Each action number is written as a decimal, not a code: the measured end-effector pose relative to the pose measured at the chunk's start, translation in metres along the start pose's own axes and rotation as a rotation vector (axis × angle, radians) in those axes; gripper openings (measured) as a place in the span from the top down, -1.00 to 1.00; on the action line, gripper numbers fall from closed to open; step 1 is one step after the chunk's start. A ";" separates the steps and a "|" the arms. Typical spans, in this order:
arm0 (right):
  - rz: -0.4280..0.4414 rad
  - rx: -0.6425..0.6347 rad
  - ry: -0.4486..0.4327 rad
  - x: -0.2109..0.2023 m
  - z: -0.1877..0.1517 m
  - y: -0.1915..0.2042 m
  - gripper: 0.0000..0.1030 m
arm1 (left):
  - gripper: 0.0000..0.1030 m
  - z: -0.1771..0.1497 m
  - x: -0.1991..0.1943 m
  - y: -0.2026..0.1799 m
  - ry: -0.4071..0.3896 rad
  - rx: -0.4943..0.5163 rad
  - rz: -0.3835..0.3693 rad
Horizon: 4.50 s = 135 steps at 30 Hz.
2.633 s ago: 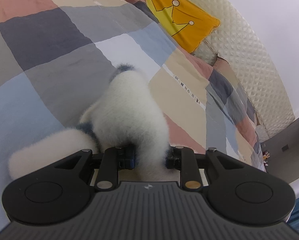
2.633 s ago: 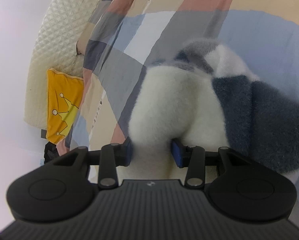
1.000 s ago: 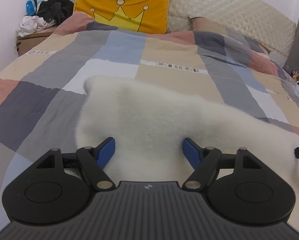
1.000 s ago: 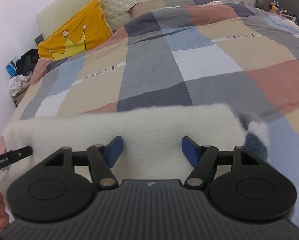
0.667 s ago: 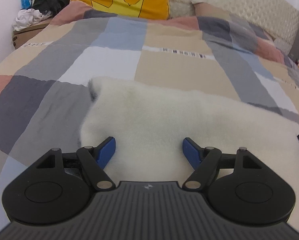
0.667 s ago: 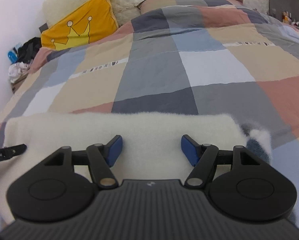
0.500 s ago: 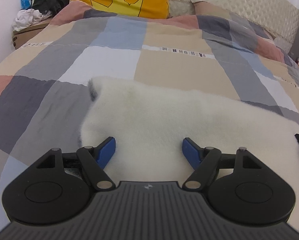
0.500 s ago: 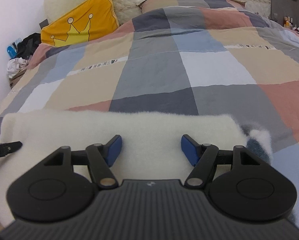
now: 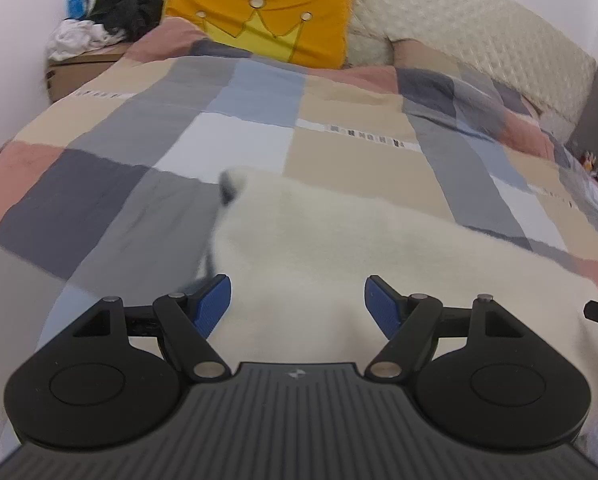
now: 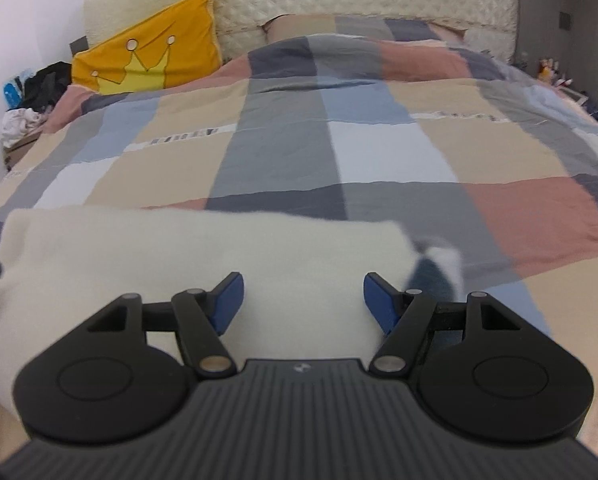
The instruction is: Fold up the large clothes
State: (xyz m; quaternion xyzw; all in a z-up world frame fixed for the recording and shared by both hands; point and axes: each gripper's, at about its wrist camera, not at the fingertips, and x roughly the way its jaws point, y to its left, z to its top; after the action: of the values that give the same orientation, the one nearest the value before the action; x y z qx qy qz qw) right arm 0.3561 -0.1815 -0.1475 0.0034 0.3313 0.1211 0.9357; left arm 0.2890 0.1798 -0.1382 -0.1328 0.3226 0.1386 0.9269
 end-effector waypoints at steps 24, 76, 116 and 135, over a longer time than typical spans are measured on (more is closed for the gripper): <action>-0.057 0.056 0.069 0.019 -0.025 -0.007 -0.39 | -0.41 -0.019 -0.010 0.027 0.081 -0.135 0.083; 0.577 1.071 0.270 0.031 -0.109 0.006 -0.74 | -0.86 -0.103 -0.026 0.020 0.252 -0.474 -0.220; 0.439 1.188 0.088 0.013 -0.125 -0.017 -0.72 | -0.51 -0.072 0.046 0.060 0.206 -0.855 -0.128; 0.342 1.120 0.006 0.011 -0.118 -0.025 0.24 | 0.17 -0.064 0.021 0.057 0.126 -0.770 -0.153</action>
State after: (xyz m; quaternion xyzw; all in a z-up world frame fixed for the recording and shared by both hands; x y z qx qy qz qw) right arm 0.2963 -0.2124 -0.2488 0.5506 0.3424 0.0769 0.7574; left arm 0.2495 0.2148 -0.2089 -0.5024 0.2925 0.1713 0.7954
